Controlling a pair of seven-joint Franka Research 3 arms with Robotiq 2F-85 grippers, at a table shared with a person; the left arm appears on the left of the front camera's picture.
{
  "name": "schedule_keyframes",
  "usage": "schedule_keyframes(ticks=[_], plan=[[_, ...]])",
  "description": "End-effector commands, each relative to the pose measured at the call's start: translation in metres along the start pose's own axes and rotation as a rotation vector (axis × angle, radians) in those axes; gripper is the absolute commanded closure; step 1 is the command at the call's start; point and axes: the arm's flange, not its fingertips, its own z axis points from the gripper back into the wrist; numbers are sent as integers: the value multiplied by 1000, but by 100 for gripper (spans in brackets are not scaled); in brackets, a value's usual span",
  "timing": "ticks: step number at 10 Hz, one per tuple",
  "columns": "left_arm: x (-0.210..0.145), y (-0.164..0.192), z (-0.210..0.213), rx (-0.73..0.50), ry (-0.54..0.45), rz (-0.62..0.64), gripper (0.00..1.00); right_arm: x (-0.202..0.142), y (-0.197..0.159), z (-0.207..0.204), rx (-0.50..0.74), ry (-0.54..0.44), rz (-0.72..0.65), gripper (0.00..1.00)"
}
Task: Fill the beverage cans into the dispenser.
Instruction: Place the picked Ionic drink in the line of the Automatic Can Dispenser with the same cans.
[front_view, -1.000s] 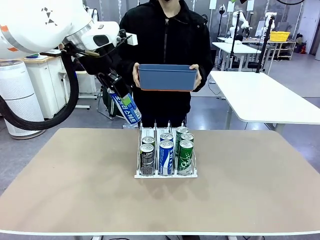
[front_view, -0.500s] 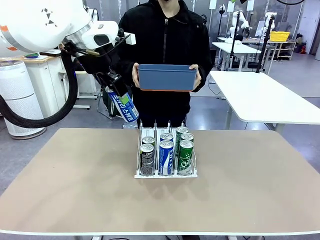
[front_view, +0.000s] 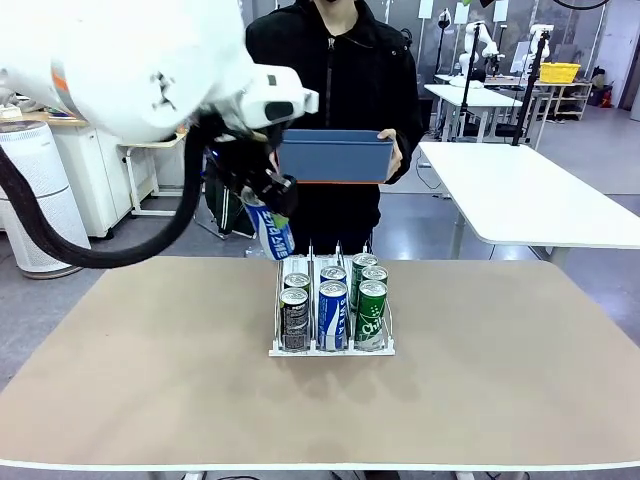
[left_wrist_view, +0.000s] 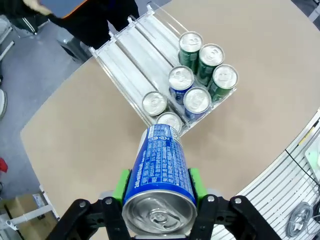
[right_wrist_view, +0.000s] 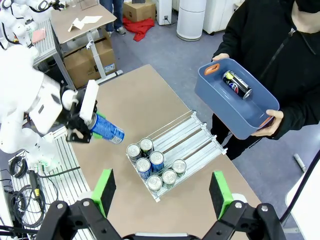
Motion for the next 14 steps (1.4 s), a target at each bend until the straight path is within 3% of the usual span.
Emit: schedule_keyframes(ticks=[1, 5, 7, 8, 14], plan=[[-3, -18, -19, 42, -61, -24, 43, -2, 0, 0, 1, 2, 0, 0], [-9, -58, -42, -27, -73, -74, 43, -2, 0, 0, 1, 2, 0, 0], [-5, -53, -32, -79, -121, -85, 43, -2, 0, 0, 1, 2, 0, 0], [-7, -62, -43, -19, -48, -97, 43, -2, 0, 0, 1, 2, 0, 0], [-9, -69, -58, -35, -30, -116, 43, -2, 0, 0, 1, 2, 0, 0]])
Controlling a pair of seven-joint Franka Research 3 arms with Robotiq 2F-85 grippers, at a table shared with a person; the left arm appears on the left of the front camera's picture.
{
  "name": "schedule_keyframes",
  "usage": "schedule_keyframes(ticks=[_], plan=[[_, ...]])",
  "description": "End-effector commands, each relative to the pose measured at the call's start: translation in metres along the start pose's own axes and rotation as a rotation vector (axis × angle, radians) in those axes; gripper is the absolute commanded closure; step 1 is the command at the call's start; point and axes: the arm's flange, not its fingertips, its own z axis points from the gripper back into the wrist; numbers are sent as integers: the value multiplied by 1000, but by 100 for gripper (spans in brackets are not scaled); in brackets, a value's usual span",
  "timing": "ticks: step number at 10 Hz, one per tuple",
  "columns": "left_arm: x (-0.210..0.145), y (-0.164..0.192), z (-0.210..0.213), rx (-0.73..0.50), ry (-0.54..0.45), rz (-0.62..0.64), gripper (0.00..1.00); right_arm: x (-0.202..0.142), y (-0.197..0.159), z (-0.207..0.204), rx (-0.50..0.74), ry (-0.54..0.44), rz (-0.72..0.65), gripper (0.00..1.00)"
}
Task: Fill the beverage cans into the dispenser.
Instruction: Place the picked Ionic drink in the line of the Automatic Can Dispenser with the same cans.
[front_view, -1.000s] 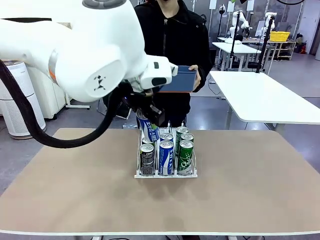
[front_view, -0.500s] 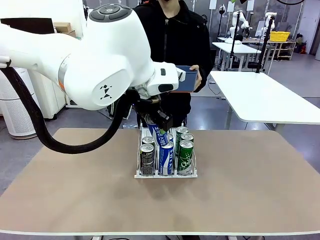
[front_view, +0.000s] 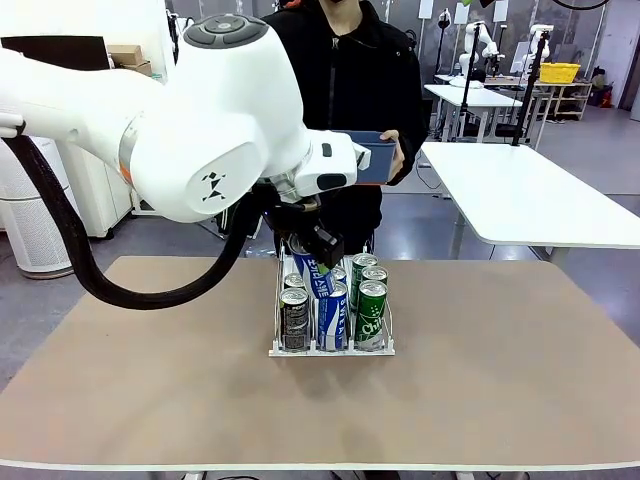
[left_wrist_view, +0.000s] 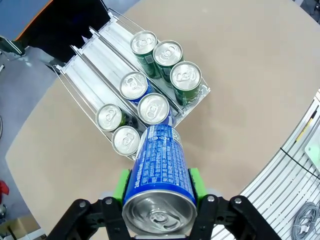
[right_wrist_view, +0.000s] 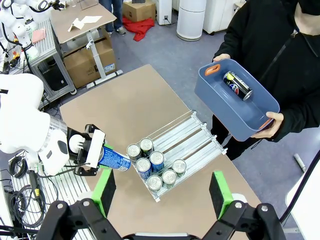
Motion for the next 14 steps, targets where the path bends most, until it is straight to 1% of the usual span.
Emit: schedule_keyframes(ticks=[1, 2, 3, 5, 7, 9, 10, 12, 14], plan=[[-3, -13, -21, -8, 13, -12, 43, -2, 0, 0, 1, 2, 0, 0], [-2, -20, -34, -29, 20, -19, 43, -2, 0, 0, 1, 2, 0, 0], [-1, -23, -47, -18, 33, -29, 43, -2, 0, 0, 1, 2, 0, 0], [-3, -35, -64, -59, 42, -51, 43, -2, 0, 0, 1, 2, 0, 0], [-4, -33, -78, -76, 52, -54, 43, -2, 0, 0, 1, 2, 0, 0], [3, -32, -92, -80, 61, -24, 43, -2, 0, 0, 1, 2, 0, 0], [4, -29, -94, -80, 61, -34, 43, -2, 0, 0, 1, 2, 0, 0], [9, -22, -102, -62, 61, -29, 43, -2, 0, 0, 1, 2, 0, 0], [14, -11, -105, -17, 75, -31, 43, -2, 0, 0, 1, 2, 0, 0]])
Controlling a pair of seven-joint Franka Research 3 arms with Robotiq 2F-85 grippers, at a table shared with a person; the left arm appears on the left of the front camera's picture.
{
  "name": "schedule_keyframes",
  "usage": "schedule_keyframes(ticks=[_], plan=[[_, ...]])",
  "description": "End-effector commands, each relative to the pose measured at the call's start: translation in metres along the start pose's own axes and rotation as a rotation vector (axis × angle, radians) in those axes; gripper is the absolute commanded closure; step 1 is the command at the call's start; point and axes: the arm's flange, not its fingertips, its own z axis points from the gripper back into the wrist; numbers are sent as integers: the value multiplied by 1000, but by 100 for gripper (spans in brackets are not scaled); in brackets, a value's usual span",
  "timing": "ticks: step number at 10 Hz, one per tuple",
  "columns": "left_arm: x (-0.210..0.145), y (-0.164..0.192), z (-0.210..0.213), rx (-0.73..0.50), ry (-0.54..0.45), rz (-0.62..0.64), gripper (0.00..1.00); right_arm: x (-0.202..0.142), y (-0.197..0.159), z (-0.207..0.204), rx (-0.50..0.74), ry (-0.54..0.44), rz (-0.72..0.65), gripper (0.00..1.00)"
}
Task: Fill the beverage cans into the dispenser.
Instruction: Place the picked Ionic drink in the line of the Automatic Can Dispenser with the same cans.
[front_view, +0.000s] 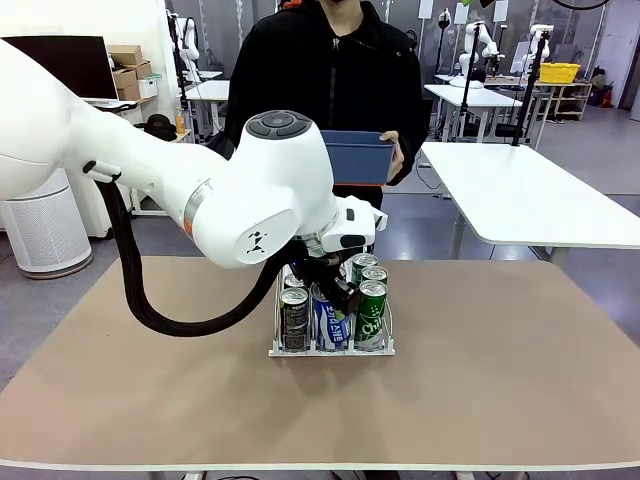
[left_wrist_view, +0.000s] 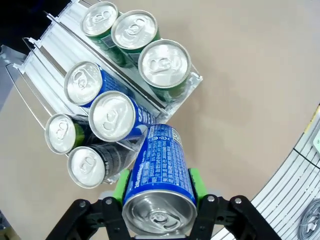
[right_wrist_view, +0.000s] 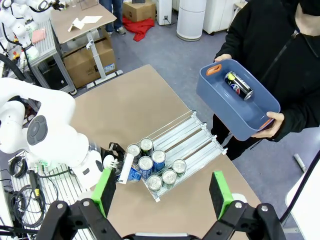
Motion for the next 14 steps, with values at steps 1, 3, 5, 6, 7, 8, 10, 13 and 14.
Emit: schedule_keyframes(ticks=[1, 3, 5, 6, 7, 8, 10, 13, 14], plan=[[15, 8, -3, 54, -24, 21, 43, -2, 0, 0, 1, 2, 0, 0], [23, 14, -8, 45, -31, 13, 43, -2, 0, 0, 1, 2, 0, 0], [31, 22, -14, 74, -44, 24, 43, -2, 0, 0, 1, 2, 0, 0], [33, 26, -17, 95, -38, 33, 43, -2, 0, 0, 1, 2, 0, 0], [33, 32, -19, 112, -29, 33, 43, -2, 0, 0, 1, 2, 0, 0], [35, 34, -22, 134, -19, 39, 43, -2, 0, 0, 1, 2, 0, 0], [34, 39, -28, 153, 4, 51, 43, -2, 0, 0, 1, 2, 0, 0], [32, 44, -36, 133, 14, 70, 43, -2, 0, 0, 1, 2, 0, 0], [31, 44, -40, 107, 20, 71, 43, -2, 0, 0, 1, 2, 0, 0]])
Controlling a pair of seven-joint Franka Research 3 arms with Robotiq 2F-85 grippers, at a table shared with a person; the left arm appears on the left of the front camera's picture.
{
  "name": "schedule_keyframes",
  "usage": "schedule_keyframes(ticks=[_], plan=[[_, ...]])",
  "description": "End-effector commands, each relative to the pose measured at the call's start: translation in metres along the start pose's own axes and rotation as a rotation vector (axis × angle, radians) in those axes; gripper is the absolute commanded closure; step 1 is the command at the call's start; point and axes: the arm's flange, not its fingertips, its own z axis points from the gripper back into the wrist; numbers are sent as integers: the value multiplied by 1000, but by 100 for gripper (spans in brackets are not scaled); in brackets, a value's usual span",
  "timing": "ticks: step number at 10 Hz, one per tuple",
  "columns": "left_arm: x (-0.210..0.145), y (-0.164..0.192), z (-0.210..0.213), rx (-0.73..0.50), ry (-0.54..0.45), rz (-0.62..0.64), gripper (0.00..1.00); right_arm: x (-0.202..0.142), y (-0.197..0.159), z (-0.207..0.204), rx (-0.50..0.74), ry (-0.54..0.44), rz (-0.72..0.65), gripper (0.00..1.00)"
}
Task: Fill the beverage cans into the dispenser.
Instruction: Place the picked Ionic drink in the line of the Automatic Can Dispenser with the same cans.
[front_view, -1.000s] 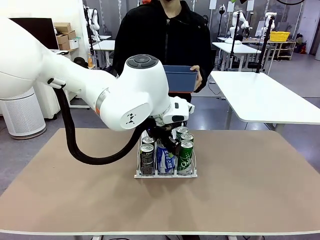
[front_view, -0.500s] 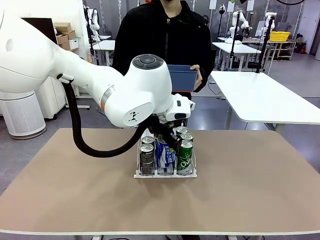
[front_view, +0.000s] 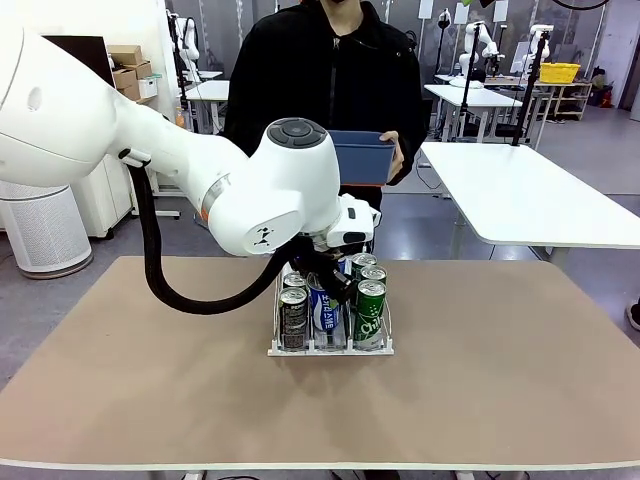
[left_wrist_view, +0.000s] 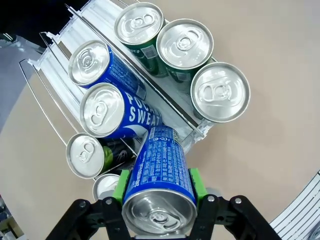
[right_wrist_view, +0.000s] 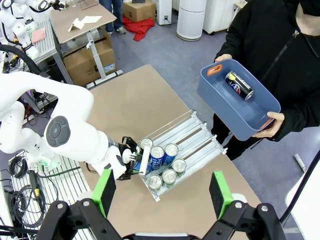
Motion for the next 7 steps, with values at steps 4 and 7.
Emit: schedule_keyframes(ticks=[4, 7], plan=[[15, 16, -18, -27, 20, 19, 43, -2, 0, 0, 1, 2, 0, 0], [20, 15, -30, -74, 79, 0, 43, -2, 0, 0, 1, 2, 0, 0]])
